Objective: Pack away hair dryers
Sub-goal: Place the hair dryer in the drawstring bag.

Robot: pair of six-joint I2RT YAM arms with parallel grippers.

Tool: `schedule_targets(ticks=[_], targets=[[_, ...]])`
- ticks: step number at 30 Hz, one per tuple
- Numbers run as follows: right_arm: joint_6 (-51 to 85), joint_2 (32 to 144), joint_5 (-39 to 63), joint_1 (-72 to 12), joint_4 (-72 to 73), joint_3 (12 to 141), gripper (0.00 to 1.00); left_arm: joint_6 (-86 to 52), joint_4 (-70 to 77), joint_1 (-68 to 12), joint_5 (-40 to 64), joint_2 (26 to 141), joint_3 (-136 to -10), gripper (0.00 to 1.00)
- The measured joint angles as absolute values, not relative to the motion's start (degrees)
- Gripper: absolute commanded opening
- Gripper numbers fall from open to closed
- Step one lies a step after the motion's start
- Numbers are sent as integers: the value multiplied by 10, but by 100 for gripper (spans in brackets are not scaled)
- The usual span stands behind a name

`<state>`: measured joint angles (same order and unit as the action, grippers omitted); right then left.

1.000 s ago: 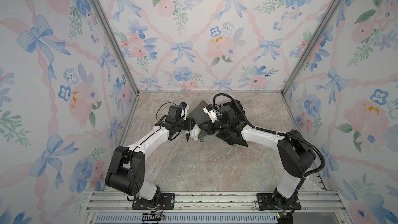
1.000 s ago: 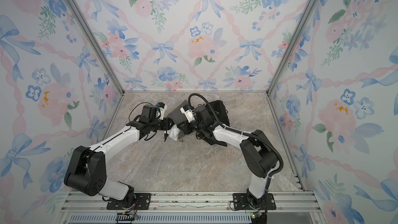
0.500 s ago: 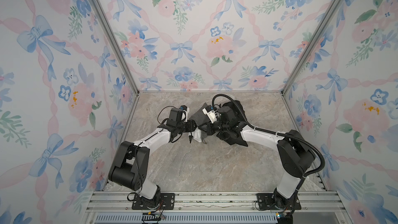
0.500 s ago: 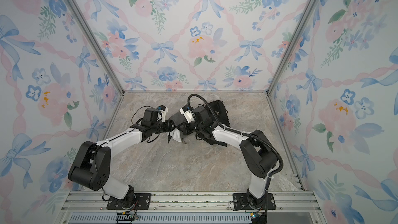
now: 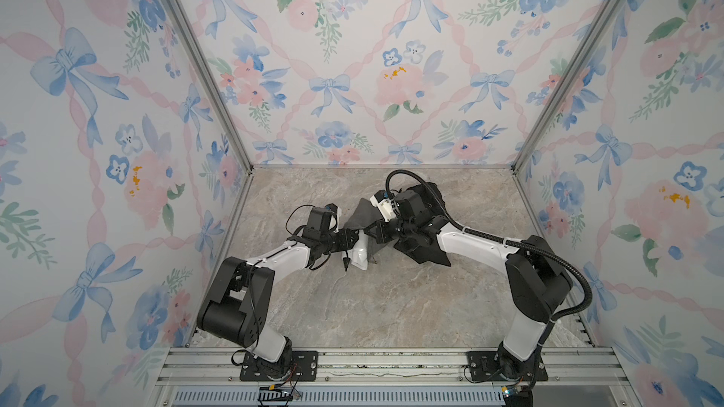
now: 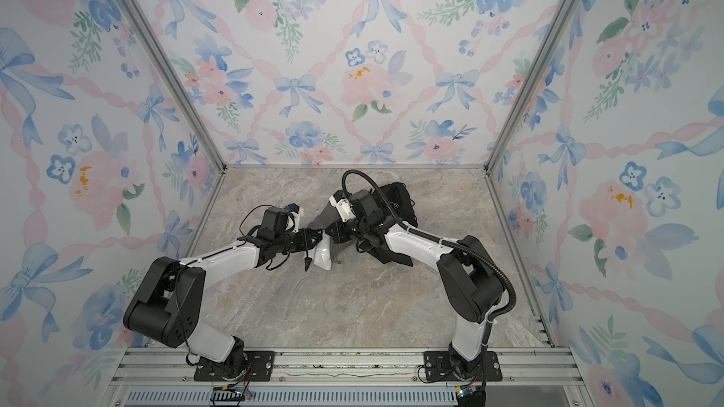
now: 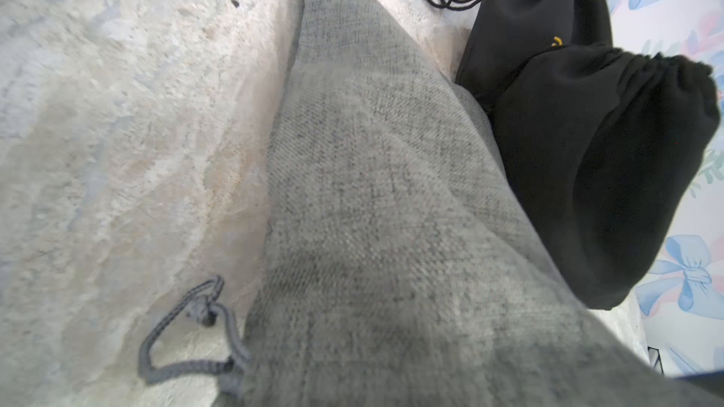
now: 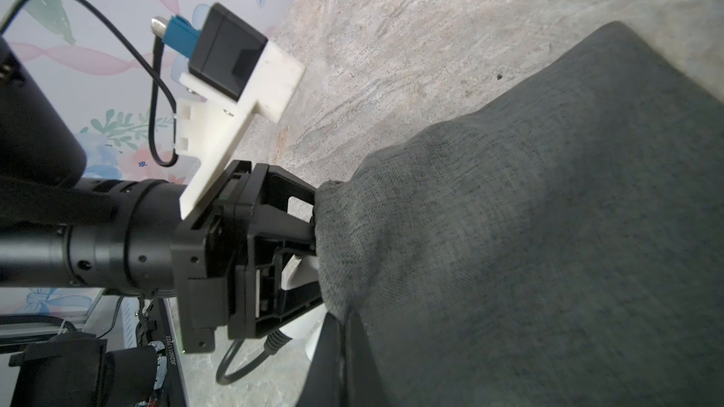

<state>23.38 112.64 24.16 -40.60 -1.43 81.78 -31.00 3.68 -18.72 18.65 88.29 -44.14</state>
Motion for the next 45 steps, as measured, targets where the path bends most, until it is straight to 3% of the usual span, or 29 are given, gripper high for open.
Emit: schedule_targets(ticks=[15, 20, 37, 45], targets=[[305, 1161, 242, -406, -82, 898, 1, -323, 51, -188, 175, 849, -410, 72], [307, 1162, 241, -406, -90, 899, 1, -322, 53, -188, 174, 837, -403, 77], [329, 1162, 253, -390, -88, 901, 1, -332, 57, -186, 139, 737, -344, 76], [353, 1162, 273, -374, -75, 903, 1, -341, 57, -182, 102, 718, -330, 69]])
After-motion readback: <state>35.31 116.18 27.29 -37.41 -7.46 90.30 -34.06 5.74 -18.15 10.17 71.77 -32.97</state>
